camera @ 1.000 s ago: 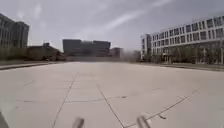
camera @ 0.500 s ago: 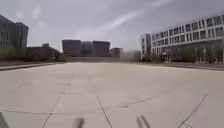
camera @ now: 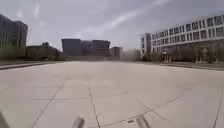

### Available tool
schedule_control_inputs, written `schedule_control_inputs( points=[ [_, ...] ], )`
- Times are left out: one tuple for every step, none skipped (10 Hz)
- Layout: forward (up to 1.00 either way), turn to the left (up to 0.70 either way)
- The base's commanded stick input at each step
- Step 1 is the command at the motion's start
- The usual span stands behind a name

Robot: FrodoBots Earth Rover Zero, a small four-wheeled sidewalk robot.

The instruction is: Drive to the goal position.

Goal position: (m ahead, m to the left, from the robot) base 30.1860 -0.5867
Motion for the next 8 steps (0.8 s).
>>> schedule_control_inputs(
  points=[
    [0.7,0.0],
    [0.7,0.0],
    [0.7,0.0],
    [0.7,0.0],
    [0.7,0.0],
    [0.7,0.15],
    [0.7,0.27],
    [0.7,0.12]
  ],
)
